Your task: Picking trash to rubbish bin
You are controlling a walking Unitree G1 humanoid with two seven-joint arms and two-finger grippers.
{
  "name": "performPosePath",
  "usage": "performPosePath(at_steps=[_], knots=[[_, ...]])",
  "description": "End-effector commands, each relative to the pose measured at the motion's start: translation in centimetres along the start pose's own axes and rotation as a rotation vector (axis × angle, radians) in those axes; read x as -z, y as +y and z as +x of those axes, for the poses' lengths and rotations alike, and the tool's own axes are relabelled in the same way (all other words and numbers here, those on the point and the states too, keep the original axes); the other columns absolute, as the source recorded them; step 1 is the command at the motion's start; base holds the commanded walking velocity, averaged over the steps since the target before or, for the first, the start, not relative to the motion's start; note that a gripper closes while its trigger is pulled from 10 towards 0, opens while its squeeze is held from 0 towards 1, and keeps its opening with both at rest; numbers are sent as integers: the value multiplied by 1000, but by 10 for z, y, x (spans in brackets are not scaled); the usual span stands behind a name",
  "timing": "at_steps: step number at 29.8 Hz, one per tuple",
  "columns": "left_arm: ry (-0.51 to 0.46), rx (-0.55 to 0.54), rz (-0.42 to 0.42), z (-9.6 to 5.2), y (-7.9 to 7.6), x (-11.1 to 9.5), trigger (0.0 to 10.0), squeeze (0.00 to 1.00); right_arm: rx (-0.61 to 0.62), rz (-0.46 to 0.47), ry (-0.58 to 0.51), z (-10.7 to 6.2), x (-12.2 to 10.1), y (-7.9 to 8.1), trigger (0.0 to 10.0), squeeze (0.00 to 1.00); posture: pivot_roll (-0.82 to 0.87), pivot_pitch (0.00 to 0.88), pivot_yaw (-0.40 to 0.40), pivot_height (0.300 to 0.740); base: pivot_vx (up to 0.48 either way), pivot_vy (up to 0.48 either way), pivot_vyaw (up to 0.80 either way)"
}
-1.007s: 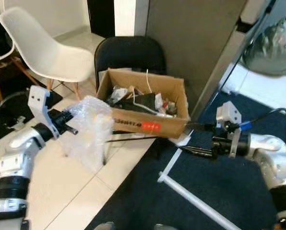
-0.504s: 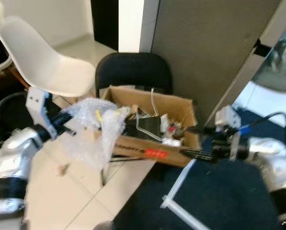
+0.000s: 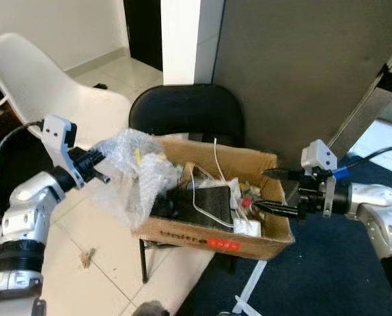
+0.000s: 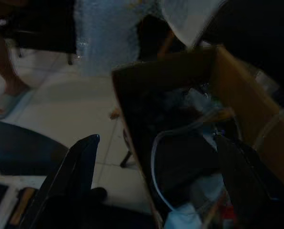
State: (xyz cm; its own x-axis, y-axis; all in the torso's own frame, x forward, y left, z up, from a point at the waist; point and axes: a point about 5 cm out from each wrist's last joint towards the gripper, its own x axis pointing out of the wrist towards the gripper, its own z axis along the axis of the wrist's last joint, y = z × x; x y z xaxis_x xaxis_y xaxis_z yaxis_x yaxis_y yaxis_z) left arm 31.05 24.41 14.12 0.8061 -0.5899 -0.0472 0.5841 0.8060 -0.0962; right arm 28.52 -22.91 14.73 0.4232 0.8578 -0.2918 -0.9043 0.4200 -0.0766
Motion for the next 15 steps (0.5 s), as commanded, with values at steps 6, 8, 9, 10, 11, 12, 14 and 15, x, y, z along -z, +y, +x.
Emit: performPosePath(at_steps=[6,8,9,10,11,12,14,15], knots=[[16,77,10,2,-10,1,10000,0,-1,1,26,-3,5,1,10000,0,-8,0,-16,740,0,0,-400],[17,88,8,2,-10,1,10000,0,-2,1,27,-3,5,1,10000,0,-8,0,-16,740,0,0,0],[19,105,9,1,-12,1,10000,0,-4,1,29,-3,5,1,10000,0,-8,0,-16,740,0,0,0],[21,124,10,1,-13,2,10000,0,-5,0,33,-2,6,1,10000,0,-8,0,-16,740,0,0,0],[21,130,5,1,-14,3,10000,0,-6,-1,36,-2,6,1,10000,0,-8,0,-19,740,0,0,0],[22,134,3,1,-15,4,10000,0,-7,-1,39,-2,7,2,10000,0,-8,0,-19,740,0,0,0],[28,138,-1,2,-16,7,10000,0,-10,-1,43,-2,7,2,10000,0,-10,0,-19,740,0,0,0],[28,138,-1,2,-16,7,10000,0,-10,-1,43,-2,7,2,10000,0,-10,0,-19,740,0,0,0]])
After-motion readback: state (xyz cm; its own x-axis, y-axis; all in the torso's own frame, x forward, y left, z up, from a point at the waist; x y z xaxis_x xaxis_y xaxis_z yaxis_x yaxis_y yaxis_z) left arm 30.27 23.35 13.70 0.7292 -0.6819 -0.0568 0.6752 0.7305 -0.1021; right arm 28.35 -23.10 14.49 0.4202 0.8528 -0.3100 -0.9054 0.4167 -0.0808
